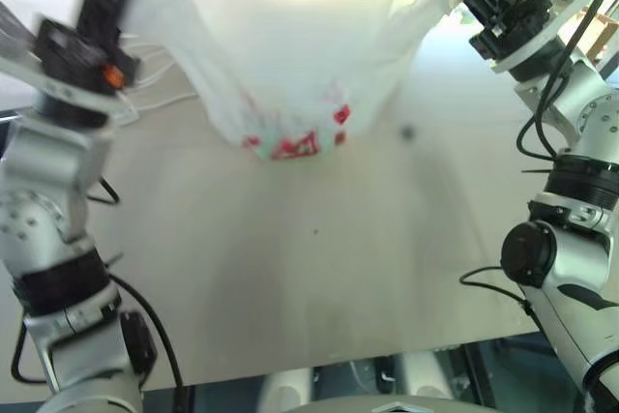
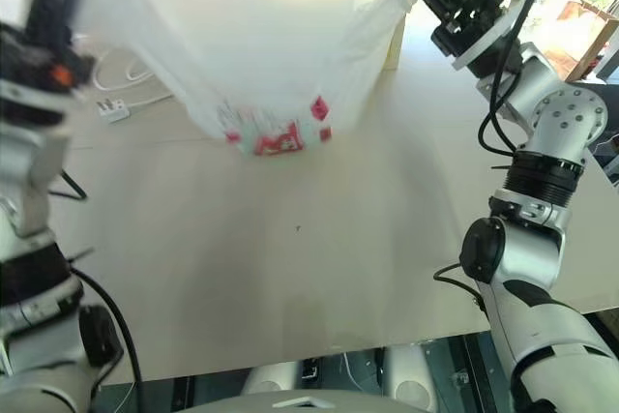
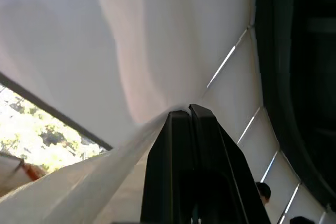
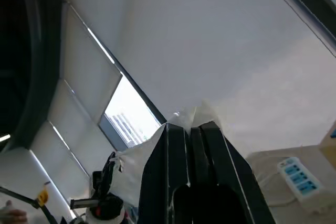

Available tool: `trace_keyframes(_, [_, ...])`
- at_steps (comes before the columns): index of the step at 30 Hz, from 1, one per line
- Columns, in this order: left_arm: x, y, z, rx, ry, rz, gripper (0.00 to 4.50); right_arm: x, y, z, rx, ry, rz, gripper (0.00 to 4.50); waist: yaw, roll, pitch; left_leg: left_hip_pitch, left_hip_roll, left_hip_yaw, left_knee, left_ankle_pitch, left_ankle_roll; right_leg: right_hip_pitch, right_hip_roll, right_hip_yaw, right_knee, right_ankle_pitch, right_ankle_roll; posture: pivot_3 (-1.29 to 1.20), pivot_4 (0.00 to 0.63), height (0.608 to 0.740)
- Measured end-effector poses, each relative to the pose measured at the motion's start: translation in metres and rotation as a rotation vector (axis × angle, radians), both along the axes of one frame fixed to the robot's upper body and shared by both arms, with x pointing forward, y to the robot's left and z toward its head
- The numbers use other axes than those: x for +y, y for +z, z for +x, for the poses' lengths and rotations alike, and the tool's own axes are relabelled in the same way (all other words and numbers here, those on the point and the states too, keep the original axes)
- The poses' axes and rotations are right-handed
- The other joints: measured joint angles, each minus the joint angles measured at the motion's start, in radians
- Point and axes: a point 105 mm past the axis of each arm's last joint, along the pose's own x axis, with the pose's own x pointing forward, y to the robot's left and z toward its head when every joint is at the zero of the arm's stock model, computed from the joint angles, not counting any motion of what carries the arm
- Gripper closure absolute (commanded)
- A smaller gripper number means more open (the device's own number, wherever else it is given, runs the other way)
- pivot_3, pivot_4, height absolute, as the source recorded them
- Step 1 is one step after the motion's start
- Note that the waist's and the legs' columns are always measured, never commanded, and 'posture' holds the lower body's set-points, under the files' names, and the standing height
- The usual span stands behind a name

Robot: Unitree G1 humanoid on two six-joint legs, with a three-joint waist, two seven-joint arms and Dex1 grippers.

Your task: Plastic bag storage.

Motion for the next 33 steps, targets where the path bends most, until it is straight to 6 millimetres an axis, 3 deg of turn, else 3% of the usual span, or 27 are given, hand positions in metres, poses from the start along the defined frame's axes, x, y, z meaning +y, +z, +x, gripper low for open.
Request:
trace_keyframes(5, [0.012, -0.011, 0.019, 0.054, 0.031, -0.007, 4.5, 0.001, -0.006, 0.009, 0.062, -0.01, 0.005, 4.41, -0.006, -0.001, 0.001, -0.002, 0.0, 0.004, -0.002, 0.0, 0.0, -0.002, 0.0, -0.001, 0.0, 0.0, 0.0, 0.0, 0.15, 0.74])
trace_keyframes(13, [0.009, -0.028, 0.03, 0.076, 0.075, 0.062, 4.5, -0.006, -0.008, 0.017, 0.086, -0.061, 0.008, 4.41, -0.007, -0.001, 0.002, -0.002, 0.001, 0.006, -0.002, 0.0, 0.0, -0.003, 0.0, -0.001, -0.002, 0.0, 0.0, 0.0, 0.15, 0.74])
trace_keyframes(17, [0.02, -0.046, 0.034, 0.116, 0.155, 0.097, 3.2, -0.023, -0.012, 0.013, 0.056, -0.113, -0.014, 3.05, -0.006, -0.001, 0.002, -0.002, 0.001, 0.006, -0.002, 0.0, 0.0, -0.002, -0.001, -0.001, -0.002, 0.0, 0.0, 0.0, 0.15, 0.74])
trace_keyframes(20, [0.037, -0.079, 0.035, 0.212, 0.236, 0.133, 1.9, -0.048, -0.029, 0.011, 0.06, -0.191, -0.071, 1.65, -0.008, -0.001, 0.002, -0.002, 0.001, 0.007, -0.002, 0.0, 0.0, -0.003, -0.001, 0.0, -0.003, 0.0, 0.0, 0.0, 0.15, 0.74])
trace_keyframes(24, [0.055, -0.112, 0.026, 0.314, 0.297, 0.17, 0.32, -0.06, -0.052, -0.005, 0.063, -0.165, -0.142, 0.07, -0.009, -0.001, 0.003, 0.0, 0.002, 0.005, -0.004, 0.0, 0.0, -0.003, -0.001, 0.001, -0.002, 0.0, 0.0, 0.0, 0.15, 0.74])
trace_keyframes(25, [0.062, -0.128, 0.018, 0.359, 0.322, 0.195, 0.08, -0.064, -0.061, -0.013, 0.072, -0.146, -0.163, 0.0, -0.01, -0.001, 0.002, 0.0, 0.002, 0.005, -0.005, 0.0, 0.0, -0.003, -0.001, 0.002, -0.003, 0.0, 0.0, 0.0, 0.15, 0.74])
trace_keyframes(29, [0.074, -0.196, -0.009, 0.582, 0.365, 0.31, 0.08, -0.069, -0.094, -0.04, 0.14, -0.055, -0.205, 0.0, -0.011, -0.001, 0.003, 0.001, 0.006, 0.006, -0.005, 0.0, 0.0, -0.004, -0.001, 0.003, -0.003, 0.0, 0.0, 0.0, 0.15, 0.74])
trace_keyframes(32, [0.065, -0.221, -0.023, 0.67, 0.359, 0.415, 0.08, -0.064, -0.122, -0.05, 0.194, -0.047, -0.325, 0.0, -0.004, -0.002, 0.002, 0.001, 0.006, 0.005, -0.004, -0.003, 0.004, -0.002, -0.001, 0.003, -0.003, 0.0, 0.0, 0.0, 0.15, 0.74])
trace_keyframes(33, [0.05, -0.243, -0.032, 0.725, 0.348, 0.509, 0.08, -0.062, -0.16, -0.054, 0.271, -0.069, -0.478, 0.0, -0.001, -0.002, 0.002, 0.003, 0.005, 0.005, -0.003, -0.003, 0.004, -0.001, -0.003, 0.002, -0.002, -0.002, -0.004, 0.0, 0.15, 0.74])
